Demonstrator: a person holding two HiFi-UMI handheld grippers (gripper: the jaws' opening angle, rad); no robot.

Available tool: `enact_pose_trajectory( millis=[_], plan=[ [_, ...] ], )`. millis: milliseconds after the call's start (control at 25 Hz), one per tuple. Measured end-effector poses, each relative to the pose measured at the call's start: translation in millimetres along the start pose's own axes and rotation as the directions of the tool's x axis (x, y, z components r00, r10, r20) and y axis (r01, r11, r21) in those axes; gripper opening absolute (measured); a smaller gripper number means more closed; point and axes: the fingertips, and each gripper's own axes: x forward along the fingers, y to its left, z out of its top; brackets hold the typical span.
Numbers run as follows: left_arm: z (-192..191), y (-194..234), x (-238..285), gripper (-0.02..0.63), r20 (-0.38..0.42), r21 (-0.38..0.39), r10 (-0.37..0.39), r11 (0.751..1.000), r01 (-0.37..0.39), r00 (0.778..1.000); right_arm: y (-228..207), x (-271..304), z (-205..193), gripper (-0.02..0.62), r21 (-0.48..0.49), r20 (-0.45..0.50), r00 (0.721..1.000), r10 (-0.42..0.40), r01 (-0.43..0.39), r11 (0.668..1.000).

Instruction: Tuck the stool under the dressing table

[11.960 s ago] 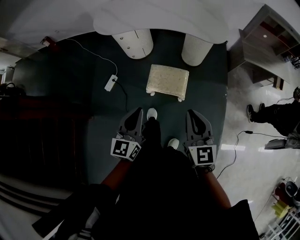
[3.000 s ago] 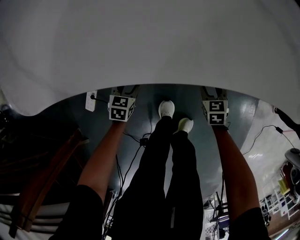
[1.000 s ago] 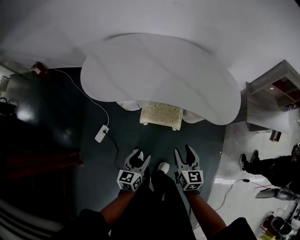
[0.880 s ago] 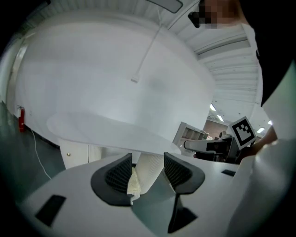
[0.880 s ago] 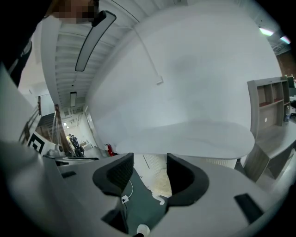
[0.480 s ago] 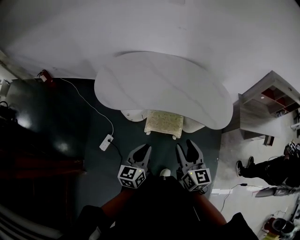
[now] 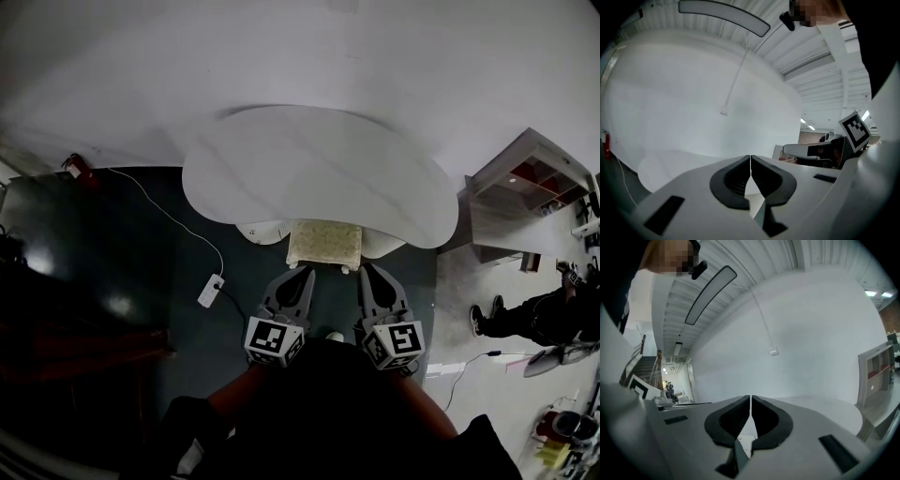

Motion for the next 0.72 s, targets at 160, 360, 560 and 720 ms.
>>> enact_pose_trajectory(
  millis=[160, 360, 560, 720],
  plan=[
    [1.6, 1.3, 8.3, 0.020, 0.012, 0.029, -0.027, 0.999, 0.027, 1.000, 11.3, 8.7, 0.0, 0.043, -0.101, -0.021, 1.000, -0.021, 0.018, 0.995],
    [11.4, 9.1, 10.6, 0.020, 0.025, 0.063, -0.041, 0.997, 0.040, 0.999, 21.6, 20.7, -0.7, 0.041, -0.130, -0.024, 0.999, -0.037, 0.034, 0.991],
    [20.4, 15.9, 15.9, 0.020, 0.037, 0.100, -0.048, 0.994, 0.044, 0.998, 21.5, 34.9, 2.4, 0.038, -0.131, -0.018, 0.999, -0.048, 0.045, 0.990],
    [24.2, 25.2, 15.3, 0.020, 0.045, 0.122, -0.037, 0.992, 0.031, 0.998, 28.2, 42.4, 6.2, 0.038, -0.141, 0.003, 0.999, -0.041, 0.041, 0.989]
  ],
)
